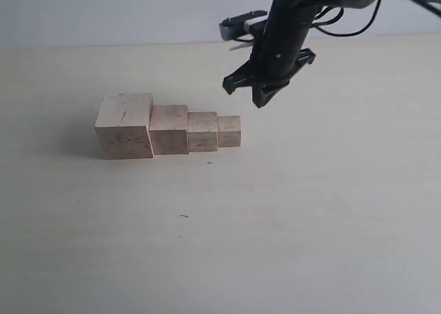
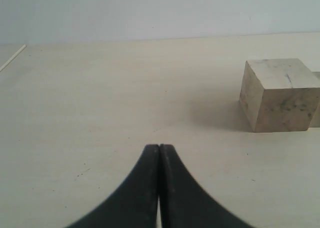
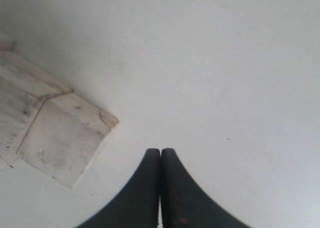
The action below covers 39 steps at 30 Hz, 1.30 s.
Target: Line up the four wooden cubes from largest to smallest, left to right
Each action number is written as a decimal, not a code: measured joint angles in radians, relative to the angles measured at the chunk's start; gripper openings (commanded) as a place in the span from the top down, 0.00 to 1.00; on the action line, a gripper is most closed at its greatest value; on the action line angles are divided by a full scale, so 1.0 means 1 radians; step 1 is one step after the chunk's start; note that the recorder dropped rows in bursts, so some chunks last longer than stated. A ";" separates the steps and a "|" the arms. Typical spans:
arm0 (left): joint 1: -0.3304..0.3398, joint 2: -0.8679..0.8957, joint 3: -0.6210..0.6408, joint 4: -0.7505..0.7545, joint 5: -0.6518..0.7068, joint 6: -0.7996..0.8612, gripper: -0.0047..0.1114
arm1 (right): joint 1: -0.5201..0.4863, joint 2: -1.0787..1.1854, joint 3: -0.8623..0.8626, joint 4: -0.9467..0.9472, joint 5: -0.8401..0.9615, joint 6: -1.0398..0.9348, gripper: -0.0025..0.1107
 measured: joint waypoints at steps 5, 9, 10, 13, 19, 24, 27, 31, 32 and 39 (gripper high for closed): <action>0.000 0.000 0.000 0.000 0.000 0.000 0.96 | -0.021 -0.179 0.184 0.011 -0.147 0.042 0.98; 0.000 0.000 0.000 0.000 0.000 0.000 0.96 | -0.021 -0.340 0.349 0.081 -0.278 0.051 0.98; 0.000 0.000 0.000 0.000 0.000 0.000 0.96 | -0.021 -0.379 0.384 0.088 -0.302 0.058 0.98; 0.000 0.000 0.000 0.000 0.000 0.000 0.96 | -0.021 -0.480 0.458 0.096 -0.331 0.089 0.98; 0.000 0.000 0.000 0.000 0.000 0.000 0.96 | -0.021 -0.590 0.496 0.100 -0.333 0.152 0.98; 0.000 0.000 0.000 0.000 0.000 0.000 0.96 | -0.021 -0.623 0.496 0.100 -0.349 0.160 0.98; 0.000 0.000 0.000 0.000 0.000 0.000 0.96 | -0.021 -0.623 0.496 0.032 -0.329 0.133 0.98; 0.000 0.000 0.000 0.000 0.000 0.000 0.96 | -0.021 -0.623 0.496 -0.040 -0.287 0.202 0.98; 0.000 0.000 0.000 0.000 0.000 0.000 0.96 | -0.021 -0.623 0.497 -0.043 -0.287 0.205 0.98; 0.000 0.000 0.000 0.000 0.000 0.000 0.96 | -0.030 -0.785 0.501 -0.151 -0.377 0.206 0.98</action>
